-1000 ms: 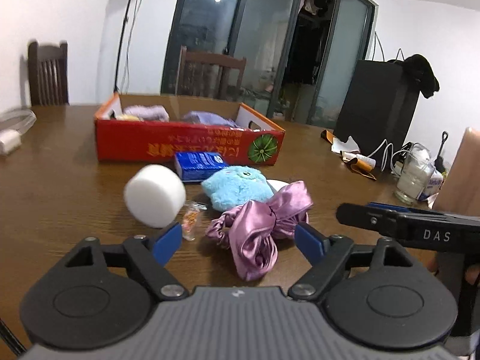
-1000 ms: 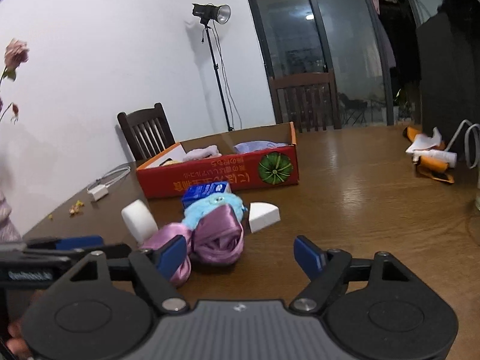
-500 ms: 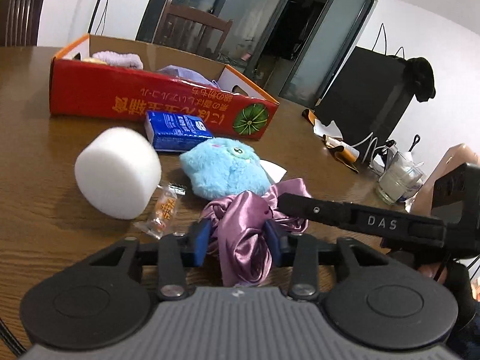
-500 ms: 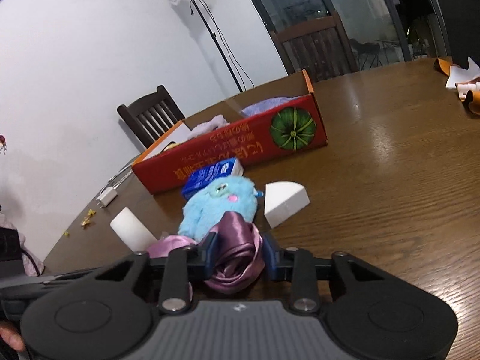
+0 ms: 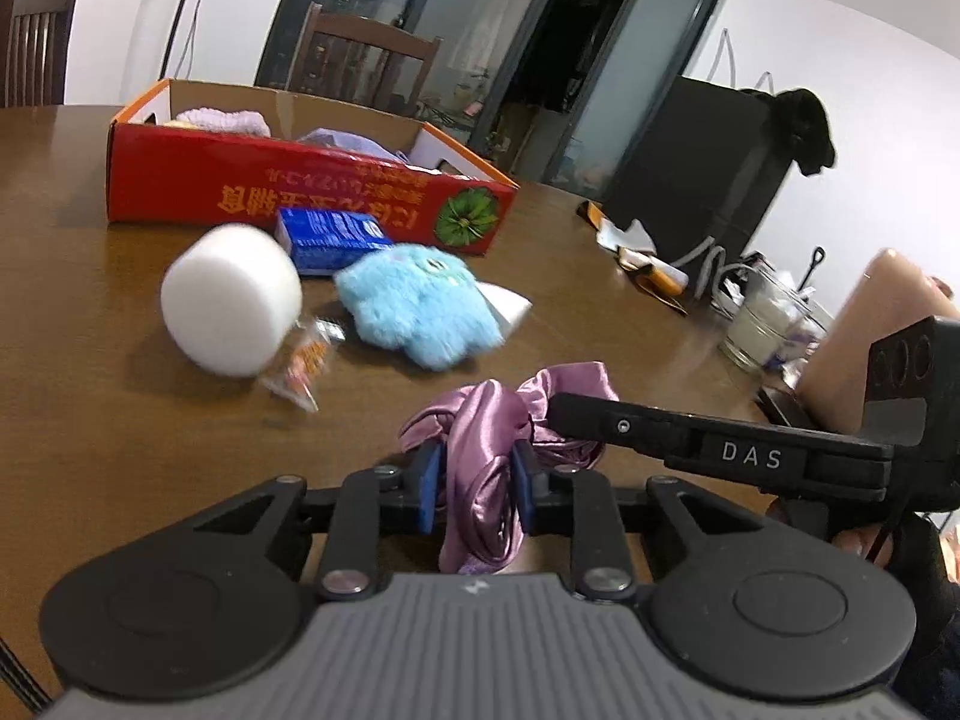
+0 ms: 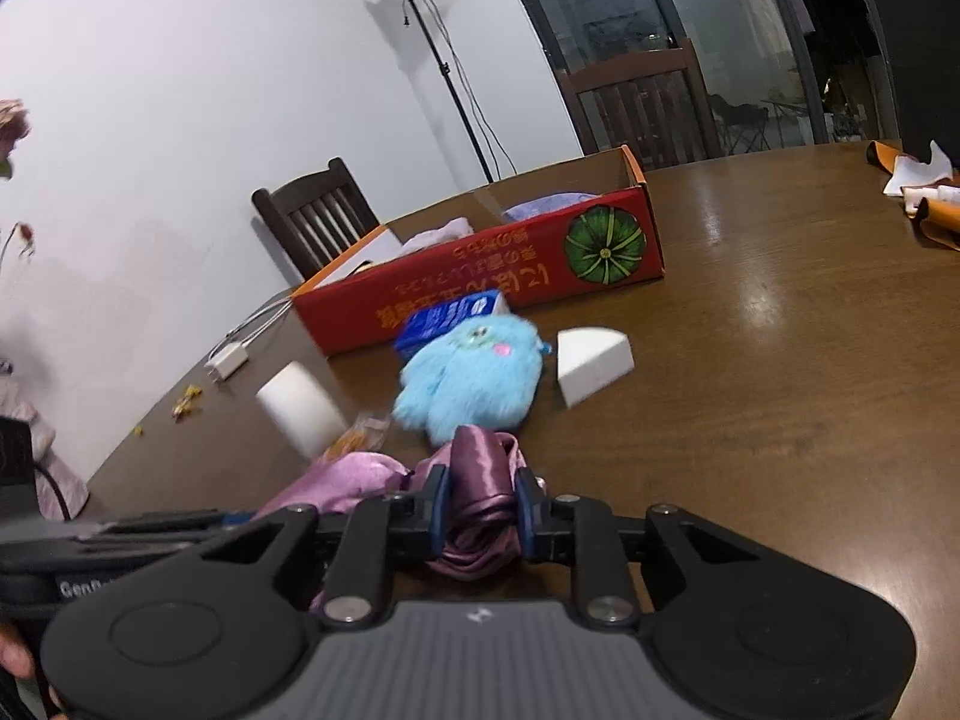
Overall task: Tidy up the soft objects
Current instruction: 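Carry the pink satin scrunchie into the box and open the right tool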
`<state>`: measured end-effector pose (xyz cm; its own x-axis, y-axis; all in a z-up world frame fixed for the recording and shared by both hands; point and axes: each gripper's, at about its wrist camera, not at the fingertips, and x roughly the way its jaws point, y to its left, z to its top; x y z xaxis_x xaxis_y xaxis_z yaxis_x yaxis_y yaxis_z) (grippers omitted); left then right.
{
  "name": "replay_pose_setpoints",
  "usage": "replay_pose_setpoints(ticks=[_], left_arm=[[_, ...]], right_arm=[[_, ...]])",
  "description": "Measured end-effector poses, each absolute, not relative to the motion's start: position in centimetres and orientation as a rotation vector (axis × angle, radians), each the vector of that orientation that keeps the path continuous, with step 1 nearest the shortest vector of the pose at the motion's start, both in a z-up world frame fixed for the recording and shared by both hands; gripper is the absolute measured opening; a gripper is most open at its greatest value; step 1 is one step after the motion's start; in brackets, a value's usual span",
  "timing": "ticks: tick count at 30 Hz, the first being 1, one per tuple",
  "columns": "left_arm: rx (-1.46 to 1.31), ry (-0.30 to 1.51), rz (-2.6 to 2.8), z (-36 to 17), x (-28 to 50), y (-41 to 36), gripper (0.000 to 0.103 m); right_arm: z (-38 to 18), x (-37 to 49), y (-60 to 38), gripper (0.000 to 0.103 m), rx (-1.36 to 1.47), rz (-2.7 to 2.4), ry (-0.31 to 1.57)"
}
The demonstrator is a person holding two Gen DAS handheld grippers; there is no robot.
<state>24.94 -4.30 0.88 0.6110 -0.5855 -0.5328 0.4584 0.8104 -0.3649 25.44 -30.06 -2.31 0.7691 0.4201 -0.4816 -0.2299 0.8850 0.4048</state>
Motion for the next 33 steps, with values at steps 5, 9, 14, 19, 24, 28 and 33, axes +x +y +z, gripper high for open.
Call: replay_pose_setpoints(ticks=[5, 9, 14, 19, 24, 28, 33], left_arm=[[-0.200, 0.671, -0.624, 1.8, 23.9, -4.3, 0.022], [-0.201, 0.593, -0.659, 4.9, 25.1, -4.3, 0.021], [-0.183, 0.493, -0.695, 10.9, 32.4, -4.6, 0.021], [-0.237, 0.623, -0.679, 12.6, 46.0, -5.9, 0.021], [-0.237, 0.770, -0.627, 10.4, 57.0, -8.0, 0.020], [-0.174, 0.900, -0.562, 6.7, 61.7, -9.7, 0.020], [-0.154, 0.948, -0.551, 4.2, 62.9, -10.4, 0.027]], right_arm=[[-1.7, 23.7, -30.3, 0.019, 0.335, 0.363, 0.595], [0.3, 24.3, -30.9, 0.018, 0.352, 0.360, 0.530], [5.6, 29.2, -31.9, 0.018, 0.310, 0.390, 0.398], [8.6, 41.8, -33.8, 0.018, 0.373, 0.371, 0.429], [7.8, 52.8, -32.8, 0.018, 0.255, 0.266, 0.544], [5.7, 58.0, -30.4, 0.018, 0.064, 0.197, 0.652], [2.7, 60.1, -27.8, 0.018, -0.142, 0.152, 0.754]])
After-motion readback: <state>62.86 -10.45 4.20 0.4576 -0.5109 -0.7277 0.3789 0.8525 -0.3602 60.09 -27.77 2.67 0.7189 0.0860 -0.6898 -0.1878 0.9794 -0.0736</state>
